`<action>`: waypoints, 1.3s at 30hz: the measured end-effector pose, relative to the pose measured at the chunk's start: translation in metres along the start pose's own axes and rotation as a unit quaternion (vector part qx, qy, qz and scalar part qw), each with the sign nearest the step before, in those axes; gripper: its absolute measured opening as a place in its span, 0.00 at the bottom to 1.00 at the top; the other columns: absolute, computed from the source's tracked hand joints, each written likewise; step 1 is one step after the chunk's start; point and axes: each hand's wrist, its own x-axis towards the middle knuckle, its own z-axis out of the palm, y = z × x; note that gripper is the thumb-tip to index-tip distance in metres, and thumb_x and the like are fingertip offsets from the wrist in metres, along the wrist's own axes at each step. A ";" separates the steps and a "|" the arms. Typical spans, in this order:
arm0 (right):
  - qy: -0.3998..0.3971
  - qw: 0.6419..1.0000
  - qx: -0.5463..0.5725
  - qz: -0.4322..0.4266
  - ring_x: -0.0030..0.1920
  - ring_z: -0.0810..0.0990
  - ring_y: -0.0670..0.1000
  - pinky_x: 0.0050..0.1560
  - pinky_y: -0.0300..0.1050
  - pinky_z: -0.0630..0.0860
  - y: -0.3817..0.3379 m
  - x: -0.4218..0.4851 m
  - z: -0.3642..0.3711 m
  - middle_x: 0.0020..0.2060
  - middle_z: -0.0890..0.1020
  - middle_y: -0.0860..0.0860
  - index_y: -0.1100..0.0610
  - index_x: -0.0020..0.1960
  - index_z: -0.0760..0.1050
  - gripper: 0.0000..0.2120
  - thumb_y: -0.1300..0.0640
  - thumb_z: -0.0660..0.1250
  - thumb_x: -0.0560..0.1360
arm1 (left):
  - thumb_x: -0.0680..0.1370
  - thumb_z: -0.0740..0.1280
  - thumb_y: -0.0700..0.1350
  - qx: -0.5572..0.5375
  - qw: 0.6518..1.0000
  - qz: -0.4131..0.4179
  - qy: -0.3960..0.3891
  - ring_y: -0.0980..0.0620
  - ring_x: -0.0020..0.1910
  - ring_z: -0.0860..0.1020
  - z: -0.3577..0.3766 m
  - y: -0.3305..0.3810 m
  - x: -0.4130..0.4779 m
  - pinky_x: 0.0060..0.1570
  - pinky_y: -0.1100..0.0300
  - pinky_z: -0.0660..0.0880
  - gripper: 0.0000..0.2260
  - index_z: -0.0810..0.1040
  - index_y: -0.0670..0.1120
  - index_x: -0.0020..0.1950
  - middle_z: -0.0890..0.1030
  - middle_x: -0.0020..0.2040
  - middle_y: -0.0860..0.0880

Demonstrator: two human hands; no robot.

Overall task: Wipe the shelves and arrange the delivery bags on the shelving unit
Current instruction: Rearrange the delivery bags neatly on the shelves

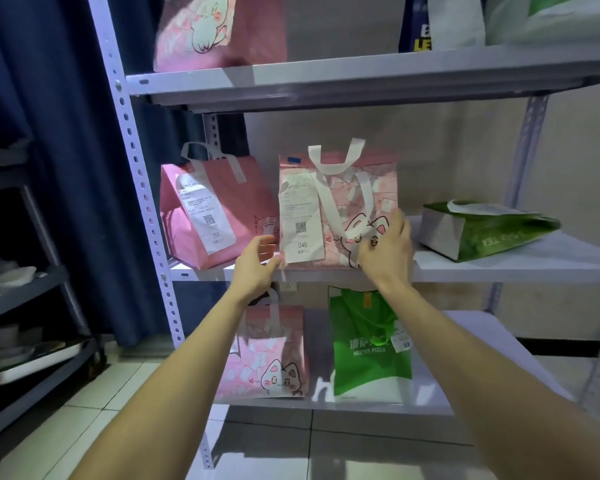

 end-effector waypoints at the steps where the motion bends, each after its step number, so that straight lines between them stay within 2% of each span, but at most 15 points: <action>1: 0.018 1.000 -0.005 -0.024 0.77 0.66 0.62 0.75 0.63 0.69 -0.007 -0.001 0.003 0.80 0.61 0.60 0.60 0.82 0.55 0.37 0.57 0.68 0.79 | 0.84 0.71 0.45 0.008 1.000 0.001 0.009 0.57 0.63 0.80 -0.006 -0.004 0.000 0.55 0.69 0.75 0.17 0.77 0.49 0.73 0.82 0.66 0.56; 3: 0.045 0.997 -0.026 -0.062 0.79 0.63 0.62 0.78 0.65 0.65 -0.025 -0.004 0.011 0.81 0.59 0.59 0.59 0.80 0.58 0.36 0.56 0.69 0.77 | 0.84 0.70 0.45 0.011 0.999 -0.005 0.047 0.56 0.61 0.82 -0.021 -0.008 -0.001 0.60 0.61 0.77 0.15 0.79 0.49 0.71 0.84 0.62 0.55; 5: 0.062 0.992 -0.027 -0.106 0.81 0.59 0.60 0.81 0.62 0.59 -0.048 -0.011 0.017 0.81 0.60 0.58 0.58 0.79 0.62 0.32 0.55 0.68 0.78 | 0.83 0.69 0.45 0.008 0.992 -0.023 0.123 0.58 0.53 0.83 -0.039 -0.011 -0.001 0.59 0.55 0.80 0.10 0.81 0.50 0.65 0.85 0.53 0.56; 7: 0.062 0.980 0.010 -0.190 0.78 0.66 0.58 0.78 0.59 0.66 -0.068 -0.019 0.024 0.76 0.69 0.57 0.58 0.73 0.69 0.24 0.58 0.67 0.78 | 0.82 0.69 0.46 0.009 0.977 -0.036 0.208 0.60 0.48 0.82 -0.057 -0.014 -0.001 0.55 0.53 0.81 0.06 0.81 0.50 0.59 0.84 0.48 0.57; 9: 0.009 0.961 0.049 -0.271 0.69 0.75 0.55 0.69 0.57 0.75 -0.083 -0.027 0.037 0.67 0.78 0.55 0.58 0.68 0.75 0.18 0.61 0.66 0.78 | 0.80 0.70 0.47 0.009 0.959 -0.046 0.280 0.57 0.46 0.82 -0.073 -0.019 0.001 0.53 0.51 0.81 0.06 0.78 0.50 0.57 0.83 0.48 0.54; 11: -0.088 0.947 0.041 -0.305 0.66 0.77 0.53 0.67 0.56 0.76 -0.091 -0.034 0.053 0.65 0.80 0.53 0.58 0.68 0.77 0.18 0.60 0.66 0.79 | 0.79 0.73 0.51 0.032 0.946 -0.058 0.317 0.53 0.51 0.82 -0.086 -0.026 0.006 0.54 0.48 0.81 0.13 0.75 0.50 0.60 0.81 0.56 0.51; 14: -0.182 0.933 -0.021 -0.309 0.76 0.69 0.52 0.77 0.58 0.67 -0.085 -0.043 0.081 0.72 0.76 0.50 0.55 0.73 0.74 0.21 0.55 0.66 0.80 | 0.77 0.75 0.58 0.073 0.950 -0.104 0.286 0.49 0.63 0.78 -0.099 -0.036 0.023 0.60 0.47 0.79 0.29 0.72 0.48 0.73 0.75 0.67 0.49; 16: -0.199 0.925 -0.066 -0.317 0.82 0.58 0.51 0.82 0.59 0.57 -0.075 -0.046 0.093 0.77 0.71 0.50 0.56 0.74 0.74 0.23 0.54 0.67 0.81 | 0.75 0.75 0.64 0.093 0.958 -0.123 0.242 0.47 0.64 0.79 -0.102 -0.042 0.037 0.63 0.45 0.79 0.33 0.73 0.49 0.74 0.76 0.67 0.49; 18: -0.195 0.924 -0.087 -0.317 0.84 0.54 0.50 0.83 0.58 0.54 -0.064 -0.044 0.097 0.80 0.68 0.50 0.57 0.74 0.74 0.23 0.54 0.67 0.80 | 0.75 0.75 0.64 0.105 0.960 -0.116 0.231 0.45 0.57 0.81 -0.100 -0.041 0.047 0.58 0.46 0.80 0.23 0.77 0.51 0.62 0.77 0.60 0.49; 20: -0.197 0.930 -0.084 -0.299 0.84 0.54 0.50 0.83 0.57 0.56 -0.054 -0.038 0.097 0.80 0.67 0.50 0.57 0.73 0.75 0.23 0.56 0.68 0.79 | 0.77 0.76 0.60 0.116 0.958 -0.099 0.242 0.47 0.51 0.83 -0.094 -0.036 0.053 0.50 0.51 0.80 0.13 0.79 0.54 0.53 0.81 0.54 0.51; 22: -0.208 0.934 -0.084 -0.278 0.84 0.54 0.51 0.82 0.57 0.57 -0.045 -0.031 0.095 0.81 0.66 0.50 0.57 0.73 0.75 0.23 0.56 0.68 0.79 | 0.78 0.75 0.58 0.138 0.954 -0.099 0.247 0.49 0.48 0.83 -0.085 -0.028 0.056 0.44 0.55 0.78 0.09 0.83 0.55 0.51 0.86 0.48 0.53; 24: -0.214 0.933 -0.101 -0.269 0.84 0.52 0.51 0.82 0.59 0.56 -0.038 -0.025 0.092 0.81 0.65 0.50 0.57 0.73 0.74 0.23 0.56 0.68 0.79 | 0.79 0.73 0.55 0.163 0.946 -0.107 0.257 0.48 0.47 0.84 -0.074 -0.019 0.057 0.43 0.56 0.78 0.05 0.84 0.55 0.52 0.86 0.47 0.54; 28: -0.225 0.929 -0.117 -0.271 0.84 0.50 0.50 0.83 0.59 0.55 -0.034 -0.021 0.087 0.82 0.63 0.49 0.56 0.74 0.74 0.23 0.55 0.67 0.79 | 0.76 0.75 0.55 0.199 0.936 -0.087 0.277 0.46 0.46 0.81 -0.060 -0.013 0.062 0.46 0.52 0.80 0.08 0.81 0.54 0.47 0.81 0.51 0.51; 33: -0.240 0.925 -0.107 -0.274 0.84 0.50 0.50 0.83 0.58 0.54 -0.035 -0.020 0.086 0.82 0.63 0.49 0.56 0.74 0.73 0.23 0.55 0.67 0.80 | 0.77 0.74 0.45 0.180 0.930 -0.111 0.300 0.43 0.45 0.83 -0.056 -0.009 0.066 0.45 0.55 0.73 0.02 0.84 0.49 0.46 0.85 0.45 0.49; 39: -0.265 0.928 -0.061 -0.253 0.84 0.53 0.50 0.83 0.53 0.53 -0.043 -0.014 0.084 0.82 0.65 0.50 0.56 0.78 0.70 0.26 0.50 0.66 0.82 | 0.77 0.71 0.49 0.182 0.924 -0.105 0.319 0.46 0.48 0.82 -0.073 0.001 0.038 0.50 0.50 0.78 0.04 0.81 0.50 0.44 0.84 0.48 0.52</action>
